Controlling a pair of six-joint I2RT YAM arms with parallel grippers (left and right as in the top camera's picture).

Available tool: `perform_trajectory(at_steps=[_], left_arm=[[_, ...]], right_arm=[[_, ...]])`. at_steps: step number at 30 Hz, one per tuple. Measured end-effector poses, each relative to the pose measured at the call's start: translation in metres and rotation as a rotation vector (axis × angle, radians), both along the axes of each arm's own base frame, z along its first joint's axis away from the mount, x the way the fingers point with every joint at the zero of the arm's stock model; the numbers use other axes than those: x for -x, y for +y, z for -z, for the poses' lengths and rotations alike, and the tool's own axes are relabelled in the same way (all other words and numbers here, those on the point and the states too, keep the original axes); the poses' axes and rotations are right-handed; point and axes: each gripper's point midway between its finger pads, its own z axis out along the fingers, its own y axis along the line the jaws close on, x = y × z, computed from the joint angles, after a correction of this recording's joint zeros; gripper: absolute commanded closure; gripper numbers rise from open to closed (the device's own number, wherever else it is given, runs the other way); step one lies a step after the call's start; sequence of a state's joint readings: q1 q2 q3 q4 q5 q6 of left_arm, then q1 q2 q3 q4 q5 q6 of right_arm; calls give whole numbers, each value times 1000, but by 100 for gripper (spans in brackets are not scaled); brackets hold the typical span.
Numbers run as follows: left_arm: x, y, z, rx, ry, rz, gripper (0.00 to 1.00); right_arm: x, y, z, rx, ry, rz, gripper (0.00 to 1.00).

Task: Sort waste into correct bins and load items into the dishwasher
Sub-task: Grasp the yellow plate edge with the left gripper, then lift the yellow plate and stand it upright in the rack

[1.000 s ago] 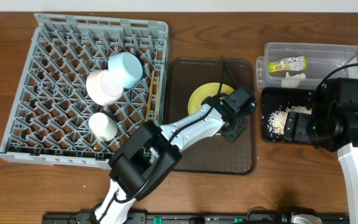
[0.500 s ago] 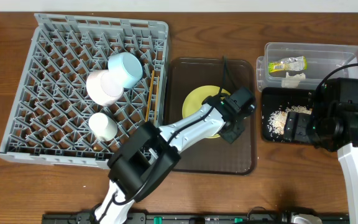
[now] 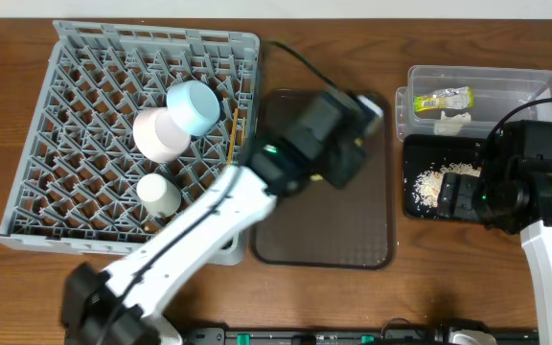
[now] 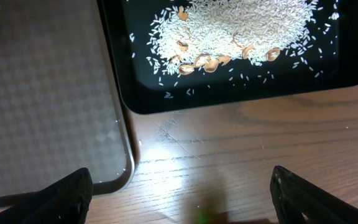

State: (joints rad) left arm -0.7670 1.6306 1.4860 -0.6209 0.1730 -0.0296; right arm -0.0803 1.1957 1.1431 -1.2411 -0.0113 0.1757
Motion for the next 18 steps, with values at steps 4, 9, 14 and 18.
perform_trajectory(at_steps=[4,9,14,18], left_arm=[[-30,42,-27,47,-43,-117,95],[-65,96,-54,162,-49,-270,94],[-89,134,-70,340,25,-358,94],[-99,152,-84,492,82,-350,94]], right_arm=[[0,0,0,0,0,0,10],[0,0,0,0,0,0,10],[-1,0,0,0,-3,0,10],[-1,0,0,0,-3,0,11]])
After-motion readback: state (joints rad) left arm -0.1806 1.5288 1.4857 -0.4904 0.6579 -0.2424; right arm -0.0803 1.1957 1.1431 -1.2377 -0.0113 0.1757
